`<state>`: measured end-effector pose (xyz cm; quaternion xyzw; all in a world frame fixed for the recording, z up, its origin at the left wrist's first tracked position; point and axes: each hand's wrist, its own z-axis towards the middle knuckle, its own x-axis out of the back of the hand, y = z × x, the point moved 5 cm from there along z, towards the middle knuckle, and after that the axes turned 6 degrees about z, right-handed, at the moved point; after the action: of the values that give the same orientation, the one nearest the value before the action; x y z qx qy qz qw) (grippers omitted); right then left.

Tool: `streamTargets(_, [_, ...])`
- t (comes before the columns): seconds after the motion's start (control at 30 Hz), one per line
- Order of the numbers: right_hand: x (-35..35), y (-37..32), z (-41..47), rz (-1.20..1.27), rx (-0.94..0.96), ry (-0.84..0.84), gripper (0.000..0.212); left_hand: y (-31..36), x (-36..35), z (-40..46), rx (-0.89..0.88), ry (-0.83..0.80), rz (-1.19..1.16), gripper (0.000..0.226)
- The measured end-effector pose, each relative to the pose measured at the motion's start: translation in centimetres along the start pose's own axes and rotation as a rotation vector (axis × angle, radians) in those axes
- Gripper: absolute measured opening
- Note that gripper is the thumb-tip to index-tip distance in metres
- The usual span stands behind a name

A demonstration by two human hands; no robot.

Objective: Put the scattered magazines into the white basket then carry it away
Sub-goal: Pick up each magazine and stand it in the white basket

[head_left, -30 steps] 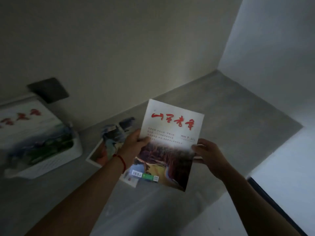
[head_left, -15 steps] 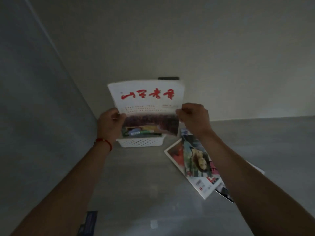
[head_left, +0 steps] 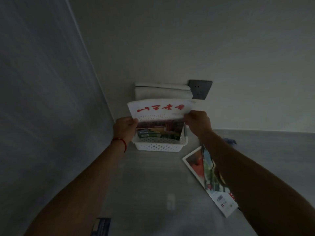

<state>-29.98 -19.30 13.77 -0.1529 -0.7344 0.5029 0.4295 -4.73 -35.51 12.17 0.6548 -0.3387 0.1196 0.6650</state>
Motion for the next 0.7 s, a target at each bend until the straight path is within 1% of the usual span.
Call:
streamTargets(0.07, [-0.6,1.3,0.3,0.092,-0.107,-0.018,0.01,-0.3,-0.9,0.3,0.02,-0.032,-0.015,0.028])
streamTargets(0.1, [-0.9,1.9,0.3,0.157,-0.151,-0.026,0.007,-0.3,-1.3,0.5,0.024,-0.047,-0.023,0.027])
streamTargets(0.17, [-1.7,2.7,0.1,0.248,-0.183,-0.05,0.017,-0.3,-2.0,0.7,0.024,-0.087,-0.015,0.025])
streamTargets(0.23, [-2.4,2.8,-0.2,0.297,-0.152,-0.075,0.022,-0.3,-2.8,0.9,0.025,-0.13,0.001,0.023])
streamTargets(0.3, [-2.9,2.7,-0.5,0.363,-0.103,-0.115,0.033,-0.2,-3.4,1.0,0.002,-0.175,0.012,0.031])
streamTargets(0.37, [-3.0,3.0,-0.8,0.383,-0.095,-0.156,0.038,-0.2,-4.0,1.2,-0.008,-0.215,-0.012,0.041])
streamTargets(0.4, [-2.7,3.6,-1.1,0.327,-0.107,-0.146,0.044,-0.2,-4.3,1.2,0.006,-0.237,-0.049,0.044])
streamTargets(0.47, [-1.3,5.6,-2.1,0.085,-0.096,-0.092,0.054,-0.5,-4.6,1.3,0.043,-0.261,-0.085,0.041])
streamTargets(0.53, [0.9,8.8,-3.9,-0.202,-0.095,-0.035,0.057,-0.7,-4.5,1.0,0.067,-0.23,-0.013,0.02])
streamTargets(0.57, [2.0,11.0,-4.9,-0.322,-0.147,-0.042,0.063,-0.7,-4.2,0.5,0.063,-0.188,0.07,0.01])
streamTargets(0.6, [3.0,13.5,-6.3,-0.424,-0.245,-0.082,0.076,-0.8,-3.8,-0.3,0.055,-0.131,0.148,0.009])
streamTargets(0.67, [4.4,18.0,-9.6,-0.565,-0.467,-0.193,0.102,-0.7,-4.0,-2.6,0.013,-0.029,0.209,0.018])
streamTargets(0.7, [4.9,19.5,-11.1,-0.605,-0.506,-0.221,0.107,-0.5,-4.6,-4.2,-0.018,-0.006,0.194,0.028])
